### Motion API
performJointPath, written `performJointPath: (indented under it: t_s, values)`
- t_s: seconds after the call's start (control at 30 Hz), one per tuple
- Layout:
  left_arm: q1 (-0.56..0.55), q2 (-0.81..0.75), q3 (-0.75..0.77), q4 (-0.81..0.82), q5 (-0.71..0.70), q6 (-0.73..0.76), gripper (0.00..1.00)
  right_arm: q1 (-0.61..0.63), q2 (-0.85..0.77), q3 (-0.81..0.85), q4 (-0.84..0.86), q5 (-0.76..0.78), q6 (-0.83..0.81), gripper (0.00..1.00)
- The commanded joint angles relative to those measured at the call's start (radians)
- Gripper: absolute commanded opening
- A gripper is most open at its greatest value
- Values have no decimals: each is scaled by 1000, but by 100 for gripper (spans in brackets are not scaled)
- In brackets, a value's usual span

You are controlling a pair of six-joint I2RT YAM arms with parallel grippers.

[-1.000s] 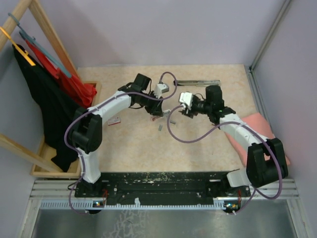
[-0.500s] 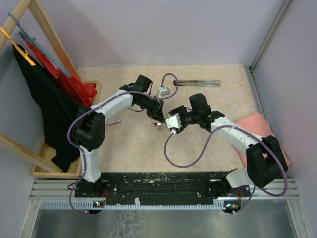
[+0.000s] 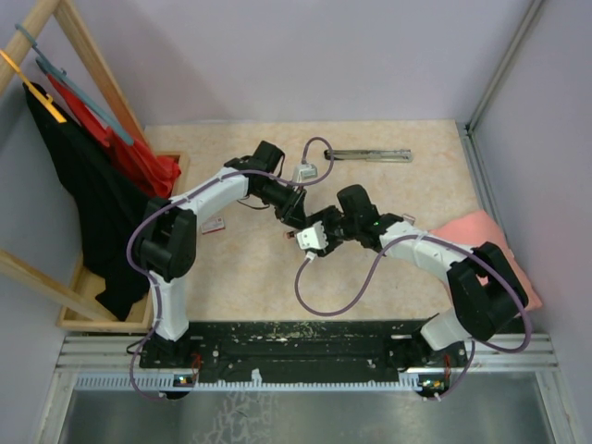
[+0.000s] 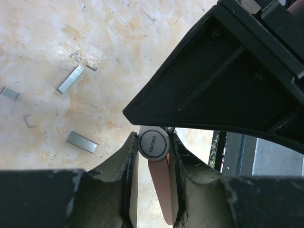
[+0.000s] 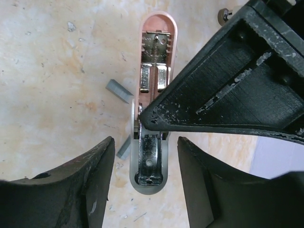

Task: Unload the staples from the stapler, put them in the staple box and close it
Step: Place the stapler at the center of the board.

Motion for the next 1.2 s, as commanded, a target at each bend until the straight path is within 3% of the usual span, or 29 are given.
performJointPath:
  t_s: [0.0,0.23,0.4,0.53,0.83,1.1,1.17]
  values:
    - [5,19,22,-16,43,31,1,22,1,-2,58,21,27,54]
    - [5,23,26,-21,39,31,1,40,-2,-4,44,32,19,38]
    - [5,23,27,-20,38,32,1,43,-8,-3,32,14,25,10]
    - [6,24,31,-21,43,33,3,43,-9,0,33,10,37,8]
    - [39,2,60,-50,47,50,64,39,1,22,28,25,94,4]
    - [103,-58,86,-75,43,72,99,-30,25,84,21,-31,195,3]
    - [132,-78,87,-76,41,76,99,-62,41,115,0,-62,214,3]
